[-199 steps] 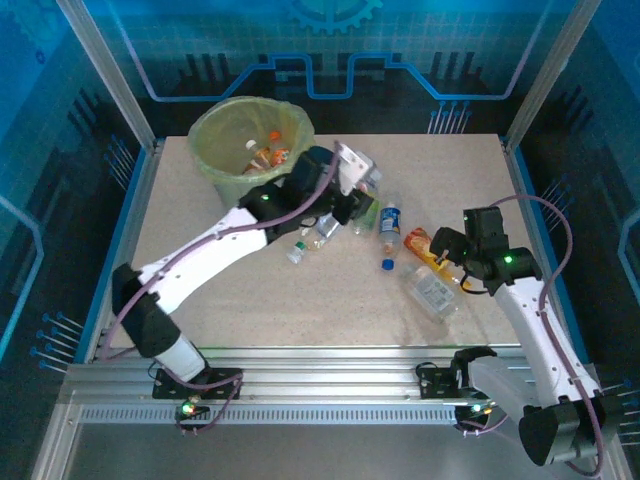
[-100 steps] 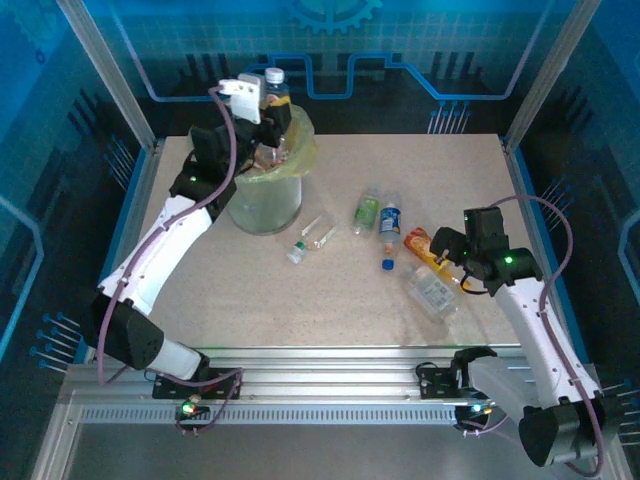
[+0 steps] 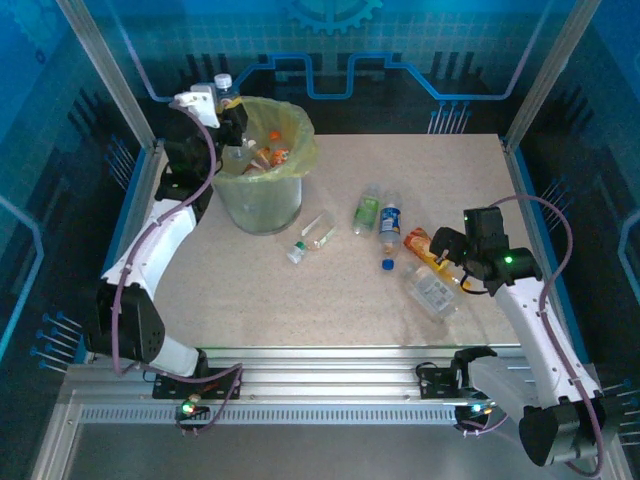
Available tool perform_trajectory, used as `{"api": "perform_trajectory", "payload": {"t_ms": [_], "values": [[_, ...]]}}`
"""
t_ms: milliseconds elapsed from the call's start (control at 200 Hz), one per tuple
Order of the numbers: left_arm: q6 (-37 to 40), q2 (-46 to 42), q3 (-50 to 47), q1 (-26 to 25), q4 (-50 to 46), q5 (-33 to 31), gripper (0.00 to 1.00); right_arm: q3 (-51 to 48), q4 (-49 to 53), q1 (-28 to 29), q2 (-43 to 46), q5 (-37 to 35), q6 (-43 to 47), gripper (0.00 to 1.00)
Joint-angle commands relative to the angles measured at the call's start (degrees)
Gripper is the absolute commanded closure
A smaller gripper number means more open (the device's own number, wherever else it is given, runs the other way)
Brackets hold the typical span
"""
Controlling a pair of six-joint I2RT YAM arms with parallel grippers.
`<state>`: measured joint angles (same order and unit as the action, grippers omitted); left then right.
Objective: Put the plastic bottles in the bin
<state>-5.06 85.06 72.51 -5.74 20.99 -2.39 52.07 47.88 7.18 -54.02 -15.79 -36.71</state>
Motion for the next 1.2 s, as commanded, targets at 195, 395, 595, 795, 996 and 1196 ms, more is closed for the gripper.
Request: {"api": "perform_trajectory", "payload": {"t_ms": [195, 395, 595, 795, 996, 1196], "values": [[5.10, -0.31, -7.52, 0.90, 7.39, 0.26, 0.63, 0.67, -0.41, 0.45, 0.32, 0.54, -1.08, 0.00], [8.35, -1.12, -10.46, 1.08, 6.58, -1.89, 0.62, 0.66, -0.55, 0.39, 0.06, 0.76, -1.16, 0.00], [7.65, -2.03, -14.30, 1.17, 8.15, -2.79, 0.57, 0.44, -0.90, 0.45, -0.30, 1.03, -1.24, 0.00], [5.10, -3.70, -16.69, 1.18, 9.00, -1.35, 0.39, 0.22, -0.89, 0.46, -0.12, 0.93, -1.09, 0.00], [3.65, -5.47, -13.44, 1.16, 6.39, -0.17, 0.23, -0.12, -1.27, 0.47, -0.12, 0.83, -1.08, 0.00], [1.58, -5.31, -7.06, 1.17, 2.40, 0.20, 0.17, -0.57, -1.91, 0.47, -0.40, 1.46, -1.26, 0.00]]}}
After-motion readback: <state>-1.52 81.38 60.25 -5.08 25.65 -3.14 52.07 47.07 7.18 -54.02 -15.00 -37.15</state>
